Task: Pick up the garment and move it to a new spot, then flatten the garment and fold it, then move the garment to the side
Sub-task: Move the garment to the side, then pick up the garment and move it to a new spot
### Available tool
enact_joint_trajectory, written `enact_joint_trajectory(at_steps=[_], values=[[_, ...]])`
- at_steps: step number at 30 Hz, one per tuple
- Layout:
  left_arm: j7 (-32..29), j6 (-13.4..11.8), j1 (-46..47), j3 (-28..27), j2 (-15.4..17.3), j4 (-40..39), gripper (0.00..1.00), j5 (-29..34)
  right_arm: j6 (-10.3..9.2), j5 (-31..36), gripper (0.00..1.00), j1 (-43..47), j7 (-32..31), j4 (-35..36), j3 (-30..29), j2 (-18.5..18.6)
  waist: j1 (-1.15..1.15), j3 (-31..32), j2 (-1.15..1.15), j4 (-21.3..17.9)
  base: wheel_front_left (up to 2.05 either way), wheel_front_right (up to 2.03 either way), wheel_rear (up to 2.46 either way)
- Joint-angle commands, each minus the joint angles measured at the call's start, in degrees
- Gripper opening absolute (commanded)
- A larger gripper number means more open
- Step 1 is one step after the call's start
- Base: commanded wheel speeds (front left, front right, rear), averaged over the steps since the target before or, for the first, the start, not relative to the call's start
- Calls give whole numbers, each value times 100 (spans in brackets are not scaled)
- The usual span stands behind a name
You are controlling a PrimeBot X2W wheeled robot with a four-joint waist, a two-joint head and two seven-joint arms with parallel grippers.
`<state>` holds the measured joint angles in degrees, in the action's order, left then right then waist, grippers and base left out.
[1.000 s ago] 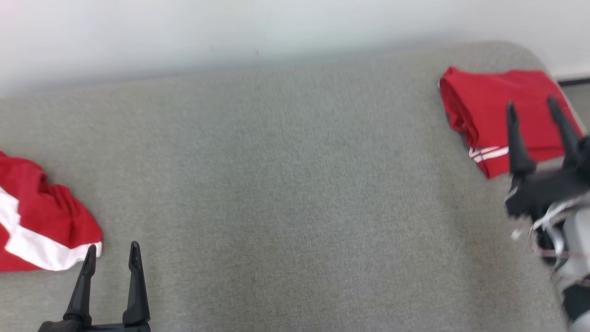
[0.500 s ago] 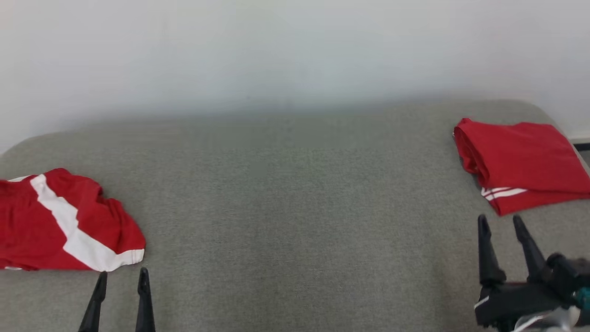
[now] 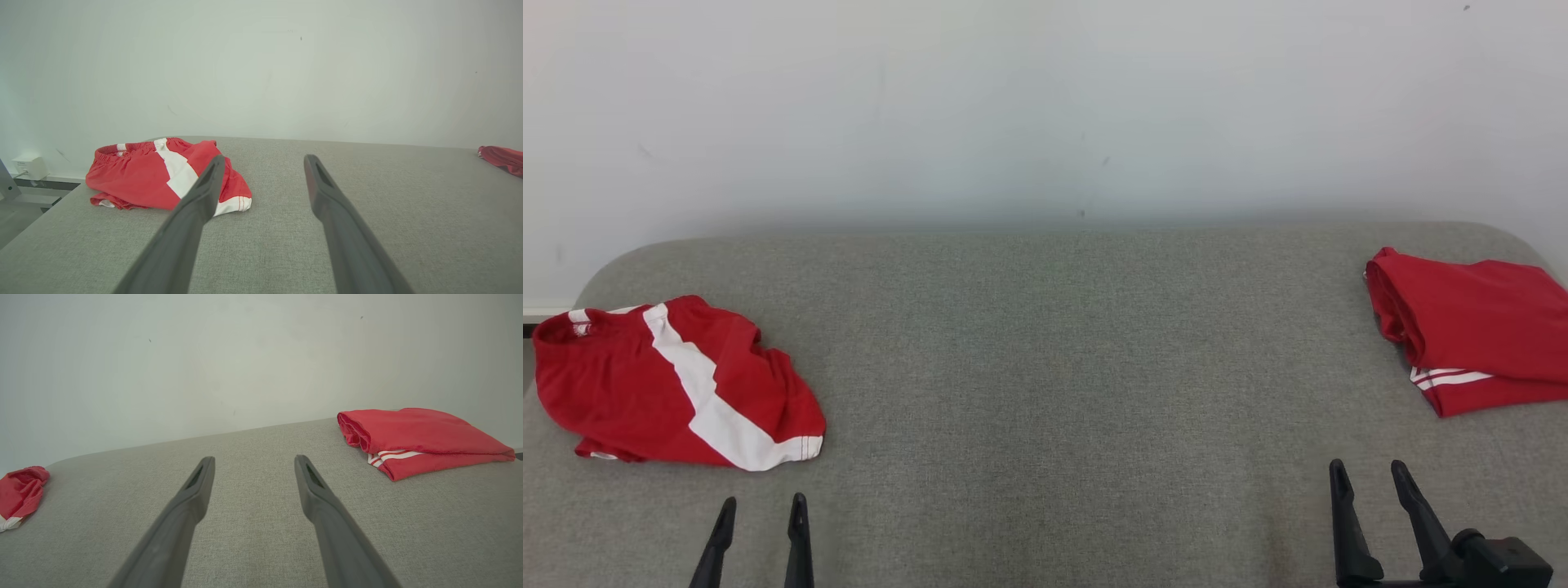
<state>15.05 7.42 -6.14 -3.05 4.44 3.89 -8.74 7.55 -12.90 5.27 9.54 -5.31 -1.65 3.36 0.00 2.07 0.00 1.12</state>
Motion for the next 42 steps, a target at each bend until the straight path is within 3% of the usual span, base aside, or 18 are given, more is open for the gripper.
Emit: enact_joint_trajectory(at_steps=[1, 14, 27, 34, 42], values=[[18, 7, -88, 63, 44, 38, 100, -56, -14, 71, 100, 69, 21, -15, 26, -19, 0, 7, 0, 15, 0, 0, 0], [18, 0, -3, 205, 235, 119, 100, -228, -14, 89, 100, 5, 107, -168, 150, -50, 0, 5, 0, 16, 0, 0, 0], [18, 1, 46, 158, 219, 179, 100, -162, -14, 34, 100, 3, 137, -254, 173, -51, 0, 10, 0, 111, 0, 0, 0], [18, -2, 119, 68, 269, 273, 100, -133, -14, 14, 100, 29, 166, -296, 189, -50, 0, -8, 0, 587, 0, 0, 0], [17, -28, 127, -76, 240, 415, 100, -138, -14, -9, 100, 37, 185, -408, 301, -47, 0, -15, 0, 1427, 0, 0, 0]])
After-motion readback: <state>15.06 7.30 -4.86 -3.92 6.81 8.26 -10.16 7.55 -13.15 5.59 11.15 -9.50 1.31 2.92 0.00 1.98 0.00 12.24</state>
